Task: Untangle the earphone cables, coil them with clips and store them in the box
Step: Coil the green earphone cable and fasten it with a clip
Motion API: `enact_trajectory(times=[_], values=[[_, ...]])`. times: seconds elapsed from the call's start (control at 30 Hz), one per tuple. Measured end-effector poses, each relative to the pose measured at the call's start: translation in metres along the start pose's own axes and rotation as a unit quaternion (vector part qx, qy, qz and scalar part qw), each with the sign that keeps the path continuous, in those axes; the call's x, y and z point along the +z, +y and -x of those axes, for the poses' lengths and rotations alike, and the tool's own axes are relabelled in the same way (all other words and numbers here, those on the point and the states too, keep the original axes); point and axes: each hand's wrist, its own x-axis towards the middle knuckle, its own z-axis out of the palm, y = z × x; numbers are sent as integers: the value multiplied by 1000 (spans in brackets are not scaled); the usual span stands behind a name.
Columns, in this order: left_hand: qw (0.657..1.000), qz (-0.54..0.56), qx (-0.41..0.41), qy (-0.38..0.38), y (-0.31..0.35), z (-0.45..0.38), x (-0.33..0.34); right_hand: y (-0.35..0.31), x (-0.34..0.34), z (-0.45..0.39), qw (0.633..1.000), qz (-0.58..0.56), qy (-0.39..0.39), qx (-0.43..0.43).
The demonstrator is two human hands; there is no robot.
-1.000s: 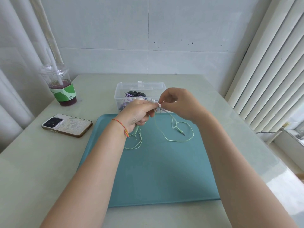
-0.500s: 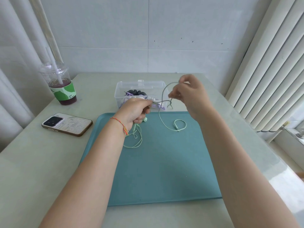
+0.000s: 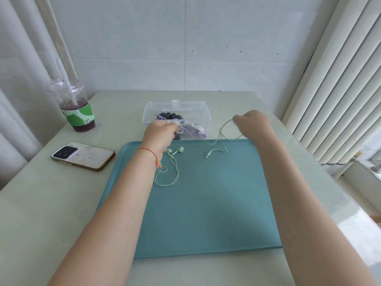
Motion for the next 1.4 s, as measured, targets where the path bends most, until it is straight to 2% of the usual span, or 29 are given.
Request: enact_trajectory(times=[0.03,0.07,0.1,0.17,0.23,0.3,0.37,0.47,0.6,0.77,0.97,1.03,1.1,1.2,1.3,1.4], values=[[999,-13,3,-36,1,3,2,1,1,4,988,154,13,-18],[997,-20,7,-68,2,6,5,0,2,8,967,251,25,-36],[995,-19,11,-97,4,9,6,-1,3,10,955,288,37,-65],[990,0,16,-141,7,12,9,-8,3,15,957,233,47,-167],[985,40,17,-167,10,16,9,-20,3,22,966,86,6,-245],[976,94,12,-193,12,16,8,-29,6,31,964,-64,-98,-239],[968,138,0,-211,14,17,7,-34,11,41,953,-117,-181,-212],[970,148,-2,-192,16,17,7,-33,18,43,939,-171,-223,-200],[983,118,41,-137,15,16,7,-29,16,37,948,-133,-201,-207],[983,134,78,-96,12,14,6,-22,9,32,942,-127,-210,-231],[971,222,75,-47,14,7,-5,-9,-4,21,927,-74,-298,-215],[980,181,79,-18,13,5,-5,-6,-8,16,937,-73,-283,-190],[992,88,96,-7,12,7,-4,-7,-7,11,954,-116,-224,-164],[989,-65,86,-97,15,18,-2,-13,-7,12,951,-240,-148,-126],[981,12,27,-193,24,29,2,-19,-7,26,944,-194,-204,-172],[972,52,5,-227,36,36,9,-31,-8,41,945,-91,-230,-216]])
